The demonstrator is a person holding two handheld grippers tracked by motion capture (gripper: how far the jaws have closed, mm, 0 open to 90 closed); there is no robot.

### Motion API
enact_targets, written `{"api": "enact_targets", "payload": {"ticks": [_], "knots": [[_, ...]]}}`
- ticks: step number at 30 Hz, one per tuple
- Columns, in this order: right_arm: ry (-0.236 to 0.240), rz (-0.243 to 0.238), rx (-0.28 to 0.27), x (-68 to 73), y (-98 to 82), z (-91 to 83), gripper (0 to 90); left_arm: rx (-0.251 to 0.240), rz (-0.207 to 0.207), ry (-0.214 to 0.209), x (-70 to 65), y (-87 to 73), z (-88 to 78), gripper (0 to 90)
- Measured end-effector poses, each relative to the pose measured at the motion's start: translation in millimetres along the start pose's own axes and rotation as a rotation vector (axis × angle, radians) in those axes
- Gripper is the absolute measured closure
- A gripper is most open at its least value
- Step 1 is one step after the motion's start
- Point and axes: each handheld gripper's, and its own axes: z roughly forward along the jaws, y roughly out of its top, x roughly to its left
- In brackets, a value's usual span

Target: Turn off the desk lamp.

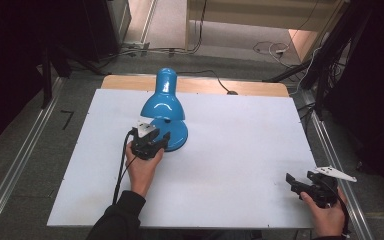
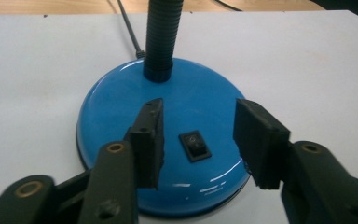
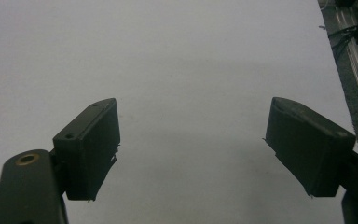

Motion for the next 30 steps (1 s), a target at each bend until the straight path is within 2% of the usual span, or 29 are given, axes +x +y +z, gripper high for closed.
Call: {"api": "enact_targets", "payload": {"ticks": [7,11,30], "knots": [[-0.001,-0.001,-0.003,0.2,-0.3,-0.9,16.3,0.002,-0.013,0.025,14.3,-5.3,-11.3,42.4],[0.0,-0.003,-0.001,0.4,0.0,0.0,16.3,-0.004,-0.033,0.026,18.8,-5.4,-15.6,40.3],[-0.001,0.0,-0.001,0.6,-0.3,-0.8,16.3,0.0,-0.032,0.047,27.0,-5.9,-25.6,36.3]]}}
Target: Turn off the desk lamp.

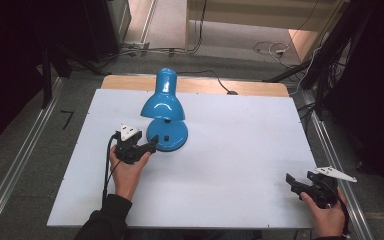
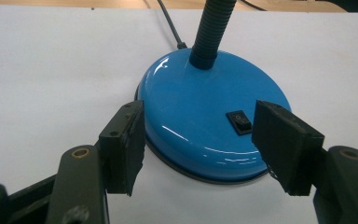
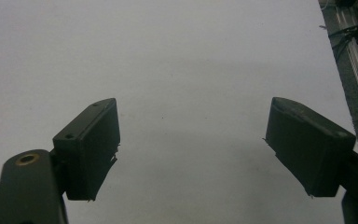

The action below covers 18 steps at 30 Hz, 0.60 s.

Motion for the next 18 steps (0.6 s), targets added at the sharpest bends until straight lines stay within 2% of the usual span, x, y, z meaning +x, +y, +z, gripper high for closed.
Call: {"api": "enact_targets", "payload": {"ticks": [18], "knots": [[0.001,-0.002,-0.001,0.3,0.1,-0.1,16.3,0.007,0.007,0.009,4.8,-4.1,-10.7,31.8]]}}
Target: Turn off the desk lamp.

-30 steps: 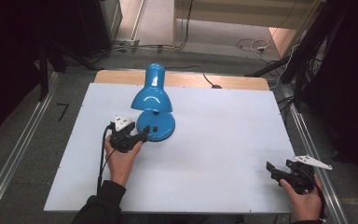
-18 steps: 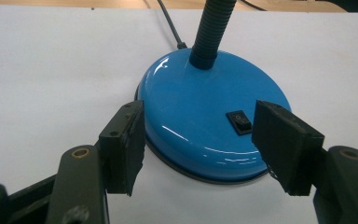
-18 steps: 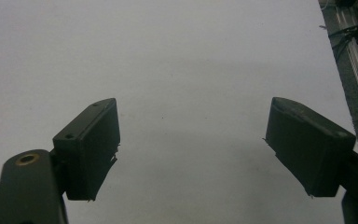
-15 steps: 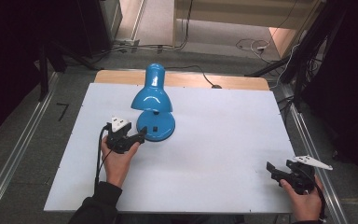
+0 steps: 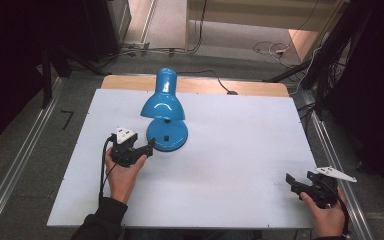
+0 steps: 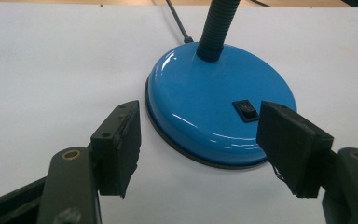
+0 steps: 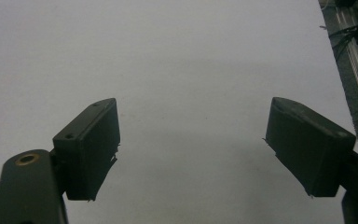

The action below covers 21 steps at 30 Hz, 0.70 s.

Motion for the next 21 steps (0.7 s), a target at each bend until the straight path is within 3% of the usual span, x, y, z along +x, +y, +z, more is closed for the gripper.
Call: {"api": "enact_targets", "payload": {"ticks": [21], "knots": [[-0.001,0.002,0.002,0.5,-0.1,-0.5,16.3,0.009,0.002,0.014,8.2,-3.8,-9.9,30.0]]}}
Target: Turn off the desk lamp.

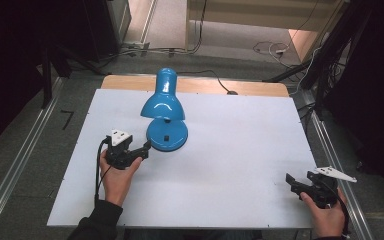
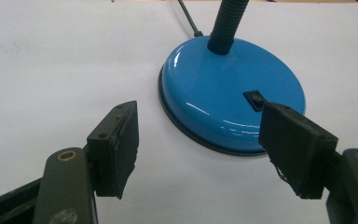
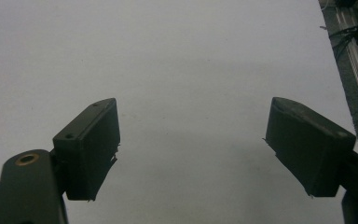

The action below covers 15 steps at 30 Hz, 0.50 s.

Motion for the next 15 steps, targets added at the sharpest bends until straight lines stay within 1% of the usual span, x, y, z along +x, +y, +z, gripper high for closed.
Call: {"api": "enact_targets", "payload": {"ticks": [15], "knots": [[0.002,-0.001,-0.003,-0.3,0.0,-0.4,16.3,0.003,-0.003,0.007,3.6,-3.3,-7.2,28.6]]}}
